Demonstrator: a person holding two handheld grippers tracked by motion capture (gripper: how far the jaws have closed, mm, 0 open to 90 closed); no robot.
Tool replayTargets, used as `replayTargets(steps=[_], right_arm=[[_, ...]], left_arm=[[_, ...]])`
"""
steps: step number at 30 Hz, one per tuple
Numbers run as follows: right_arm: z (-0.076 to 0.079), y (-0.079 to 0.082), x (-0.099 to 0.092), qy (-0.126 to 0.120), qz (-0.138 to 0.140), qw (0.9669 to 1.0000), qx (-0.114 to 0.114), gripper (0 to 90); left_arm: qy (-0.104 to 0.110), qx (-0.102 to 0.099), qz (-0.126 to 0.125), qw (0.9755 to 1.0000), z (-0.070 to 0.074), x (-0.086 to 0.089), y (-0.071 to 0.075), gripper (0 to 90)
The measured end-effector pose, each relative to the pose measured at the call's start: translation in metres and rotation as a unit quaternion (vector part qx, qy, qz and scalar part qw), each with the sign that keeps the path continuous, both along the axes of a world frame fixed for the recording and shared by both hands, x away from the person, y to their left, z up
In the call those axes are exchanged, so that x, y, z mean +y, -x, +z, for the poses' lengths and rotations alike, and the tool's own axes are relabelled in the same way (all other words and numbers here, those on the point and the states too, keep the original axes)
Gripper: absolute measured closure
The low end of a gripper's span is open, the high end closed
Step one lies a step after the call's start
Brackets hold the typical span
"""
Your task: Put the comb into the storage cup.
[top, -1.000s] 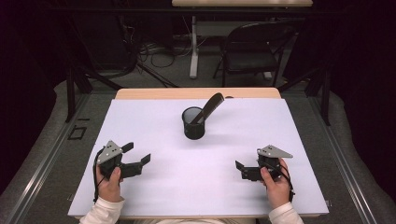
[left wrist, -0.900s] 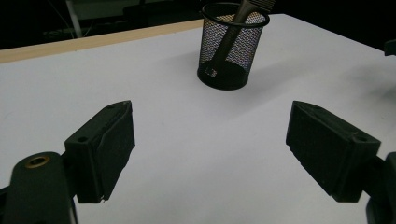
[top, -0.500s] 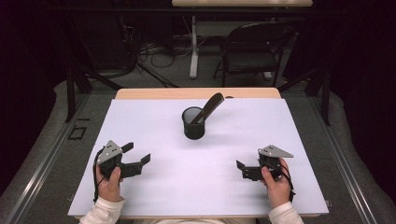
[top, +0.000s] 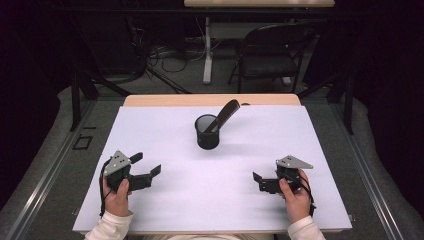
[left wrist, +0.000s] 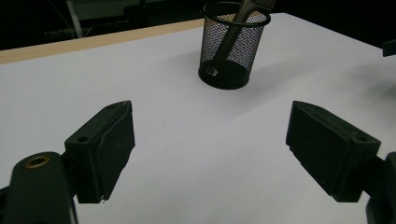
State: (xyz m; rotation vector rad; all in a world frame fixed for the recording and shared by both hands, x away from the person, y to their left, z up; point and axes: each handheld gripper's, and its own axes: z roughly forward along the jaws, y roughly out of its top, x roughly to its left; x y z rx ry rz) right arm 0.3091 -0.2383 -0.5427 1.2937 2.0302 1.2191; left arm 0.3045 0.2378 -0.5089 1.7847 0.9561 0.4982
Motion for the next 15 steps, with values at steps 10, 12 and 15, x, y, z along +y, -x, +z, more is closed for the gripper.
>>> replayTargets(steps=[10,12,15], right_arm=[[-0.0001,-0.0001,-0.0007,-0.001,-0.002,1.0,-0.002,0.0],[0.0001,0.0001,-0.0006,0.002,-0.003,1.0,0.0,0.0],[-0.0004,-0.0003,-0.0007,0.001,-0.001,1.0,-0.001,0.0]], left_arm=[[-0.002,0.0,-0.002,1.0,-0.0003,-0.0005,-0.0004,15.7],[-0.003,0.0,-0.001,1.0,-0.0002,-0.0003,-0.0005,15.7],[-0.002,0.001,-0.001,1.0,0.0001,0.0006,-0.001,15.7]])
